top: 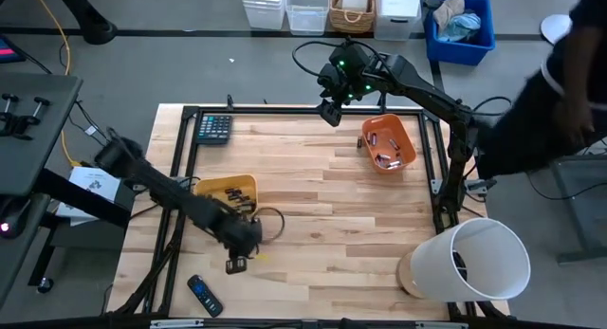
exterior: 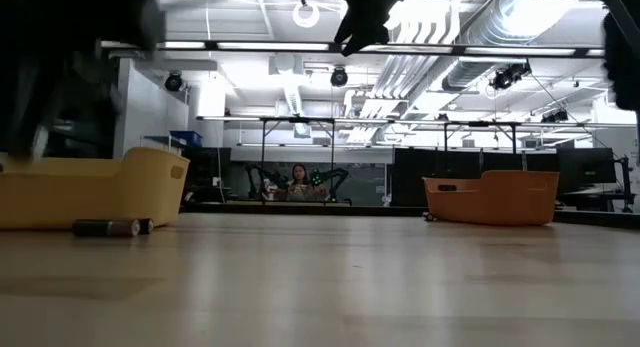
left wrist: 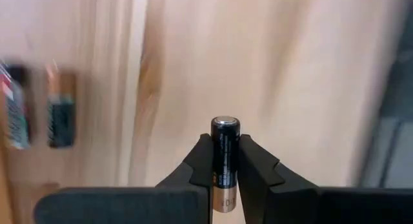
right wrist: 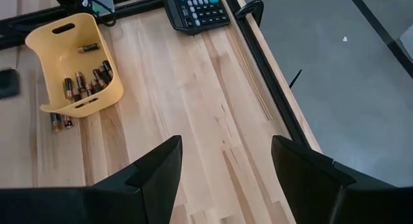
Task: Sort batteries
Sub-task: Put the black battery into the yellow bin
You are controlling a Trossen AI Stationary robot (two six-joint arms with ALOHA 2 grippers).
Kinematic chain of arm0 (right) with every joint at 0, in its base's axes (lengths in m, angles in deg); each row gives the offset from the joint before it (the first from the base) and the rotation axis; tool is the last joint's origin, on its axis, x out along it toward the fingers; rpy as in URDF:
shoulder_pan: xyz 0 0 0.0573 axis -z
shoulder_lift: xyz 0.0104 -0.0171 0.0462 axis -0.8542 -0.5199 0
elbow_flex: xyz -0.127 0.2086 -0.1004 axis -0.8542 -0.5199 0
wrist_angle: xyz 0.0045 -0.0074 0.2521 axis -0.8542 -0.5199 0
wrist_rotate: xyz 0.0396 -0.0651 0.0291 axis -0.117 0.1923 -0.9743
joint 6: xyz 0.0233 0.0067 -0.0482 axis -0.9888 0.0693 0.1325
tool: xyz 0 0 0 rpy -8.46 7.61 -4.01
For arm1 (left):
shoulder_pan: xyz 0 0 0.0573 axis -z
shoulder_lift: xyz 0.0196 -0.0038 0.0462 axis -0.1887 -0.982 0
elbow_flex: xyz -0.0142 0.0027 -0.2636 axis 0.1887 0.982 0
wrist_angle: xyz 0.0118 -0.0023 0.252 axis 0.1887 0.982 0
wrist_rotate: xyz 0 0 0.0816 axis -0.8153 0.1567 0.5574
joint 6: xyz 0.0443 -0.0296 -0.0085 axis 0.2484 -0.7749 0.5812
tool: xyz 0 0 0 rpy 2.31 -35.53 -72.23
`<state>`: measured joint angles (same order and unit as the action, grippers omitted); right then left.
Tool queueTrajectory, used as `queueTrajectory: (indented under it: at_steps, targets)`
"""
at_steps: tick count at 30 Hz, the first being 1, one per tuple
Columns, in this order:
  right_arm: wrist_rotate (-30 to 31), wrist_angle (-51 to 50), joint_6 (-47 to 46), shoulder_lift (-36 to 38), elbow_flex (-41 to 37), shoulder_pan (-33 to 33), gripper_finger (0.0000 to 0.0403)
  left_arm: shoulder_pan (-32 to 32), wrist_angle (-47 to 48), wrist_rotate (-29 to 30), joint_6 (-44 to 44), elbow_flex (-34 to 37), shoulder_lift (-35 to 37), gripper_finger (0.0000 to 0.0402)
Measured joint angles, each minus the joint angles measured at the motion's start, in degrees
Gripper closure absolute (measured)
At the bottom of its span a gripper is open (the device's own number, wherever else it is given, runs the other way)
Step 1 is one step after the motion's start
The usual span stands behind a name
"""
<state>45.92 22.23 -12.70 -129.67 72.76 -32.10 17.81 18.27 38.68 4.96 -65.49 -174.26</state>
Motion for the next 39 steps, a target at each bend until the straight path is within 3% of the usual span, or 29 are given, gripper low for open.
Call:
queueTrajectory:
  at_steps: [4,9,11,14,19,24,29,34,39]
  targets:
    - [0.0,0.04,0.13,0.0,0.0,0.01,0.017,0.12,0.4,2.52,2.89,-0.06,12.61,0.0374]
    - [0.0,0.8,0.14,0.0,0.0,-0.01,0.017,-3.75,13.9,20.89,2.53,-0.21,23.94,0.0374]
    - [0.0,1.13,0.02,0.0,0.0,-0.01,0.017,-6.55,21.37,24.01,2.31,-0.14,25.54,0.0374]
    - [0.01,1.9,-1.54,0.0,0.0,0.0,0.017,-11.04,27.37,23.24,6.59,-0.14,25.74,0.0349]
    - [0.13,3.11,-5.32,0.0,0.0,-0.01,0.017,-16.01,25.73,20.37,18.16,-0.09,23.59,0.0257]
    - [2.0,3.06,-9.44,0.0,0.0,-0.01,0.017,-20.04,25.75,18.14,21.92,-0.09,21.96,0.0191]
    - [1.56,-1.07,-11.47,0.0,0.0,-0.86,0.017,-20.44,19.75,16.54,24.99,-0.09,24.53,0.018]
    - [0.96,-12.41,-11.1,0.0,0.0,-4.29,0.017,-20.63,13.95,20.55,27.45,-0.09,28.78,0.0184]
    - [1.16,-16.66,-14.7,0.0,0.0,-8.77,0.017,-22.4,9.6,22.66,30.1,0.3,31.35,0.0184]
